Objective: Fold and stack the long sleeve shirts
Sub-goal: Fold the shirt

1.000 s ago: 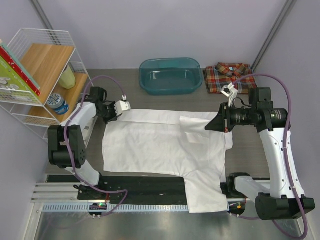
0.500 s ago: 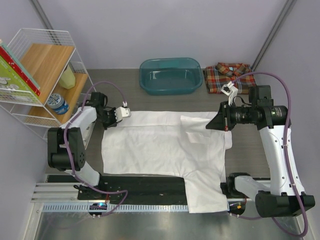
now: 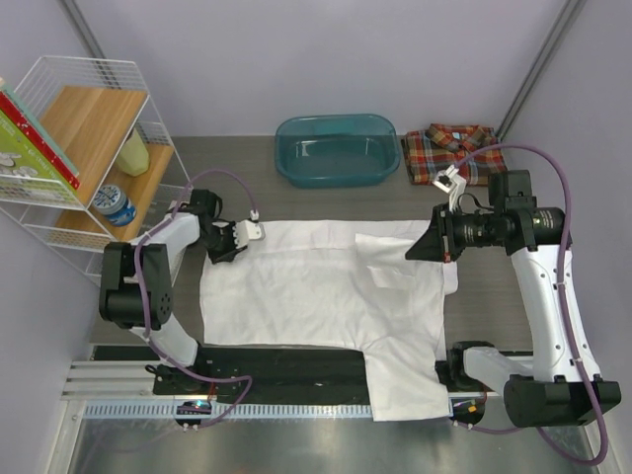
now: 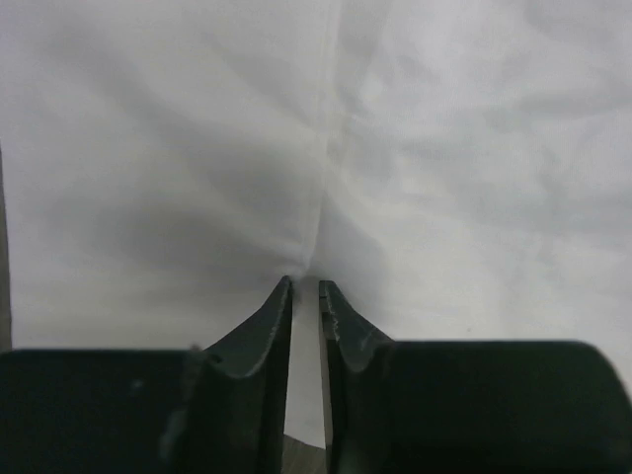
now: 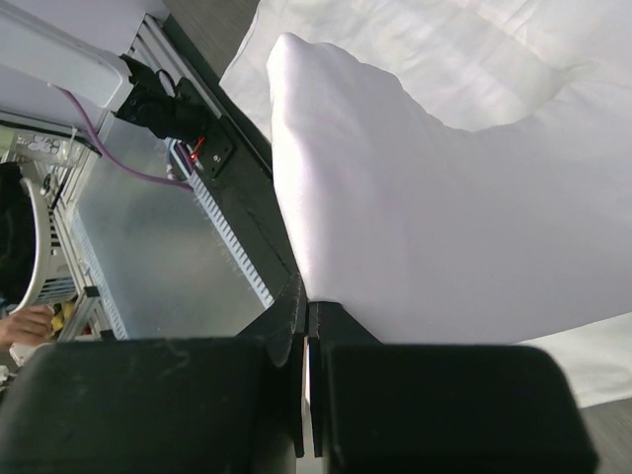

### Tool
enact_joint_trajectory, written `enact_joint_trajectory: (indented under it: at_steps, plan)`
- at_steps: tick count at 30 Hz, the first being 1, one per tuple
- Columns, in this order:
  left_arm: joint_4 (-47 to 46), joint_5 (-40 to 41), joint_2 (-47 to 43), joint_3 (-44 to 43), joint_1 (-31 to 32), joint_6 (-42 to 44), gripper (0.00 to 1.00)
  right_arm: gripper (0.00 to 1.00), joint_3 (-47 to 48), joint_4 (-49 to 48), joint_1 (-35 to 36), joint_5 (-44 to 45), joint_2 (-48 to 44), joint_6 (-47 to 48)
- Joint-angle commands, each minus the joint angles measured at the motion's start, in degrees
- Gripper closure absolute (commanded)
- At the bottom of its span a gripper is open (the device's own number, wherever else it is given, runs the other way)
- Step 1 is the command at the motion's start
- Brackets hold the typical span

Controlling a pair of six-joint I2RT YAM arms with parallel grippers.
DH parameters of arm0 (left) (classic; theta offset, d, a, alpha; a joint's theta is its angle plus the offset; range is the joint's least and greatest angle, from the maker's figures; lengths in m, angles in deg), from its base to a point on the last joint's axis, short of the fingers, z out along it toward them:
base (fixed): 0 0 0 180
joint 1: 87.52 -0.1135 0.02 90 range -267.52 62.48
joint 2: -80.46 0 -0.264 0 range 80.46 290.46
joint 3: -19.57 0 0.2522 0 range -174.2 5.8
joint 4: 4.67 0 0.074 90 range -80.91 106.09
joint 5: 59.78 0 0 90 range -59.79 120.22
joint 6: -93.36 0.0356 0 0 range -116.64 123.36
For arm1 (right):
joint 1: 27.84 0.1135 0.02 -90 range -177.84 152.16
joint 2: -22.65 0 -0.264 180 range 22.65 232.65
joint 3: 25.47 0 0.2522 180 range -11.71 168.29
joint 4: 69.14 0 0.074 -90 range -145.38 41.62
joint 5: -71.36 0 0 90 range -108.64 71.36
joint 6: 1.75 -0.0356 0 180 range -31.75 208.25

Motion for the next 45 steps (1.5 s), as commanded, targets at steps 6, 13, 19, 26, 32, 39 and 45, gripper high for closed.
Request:
enact_joint_trajectory:
  at_steps: [6,13,19,26,32,39,45]
  plan:
    - [8.18,-15.39,-16.29,-5.60,0.45,-7.37,0.12,0.99,-5.48,-2.59,-0.05,-3.51,-2.10,-1.00]
    - [-0.60,-21.10,-34.93,-10.35,1.68,-23.90,0.00,0.99,-12.17,-14.52,-0.05,-4.74,0.97,-10.31]
    - [-0.08,-23.87,-41.71,-8.70,7.63,-21.82,0.00,0.99,-15.16,-28.39,0.04,-8.16,5.46,-22.78]
    - [-31.12,15.75,-43.13,8.70,44.67,-21.99,0.00,0.99,-23.15,-53.99,0.12,-9.92,10.03,-50.82]
    - [-42.35,34.68,-29.70,10.83,62.74,-28.46,0.00,0.99,-28.61,-64.73,-0.05,-7.47,13.81,-62.80]
    - [-55.78,28.37,-19.07,14.07,63.29,-42.63,0.00,0.99,-31.77,-63.86,-5.31,-0.53,19.34,-60.25]
    - [-66.07,27.59,-6.32,13.02,62.24,-41.49,0.14,0.99,-30.02,-60.61,-8.58,4.40,26.98,-56.57]
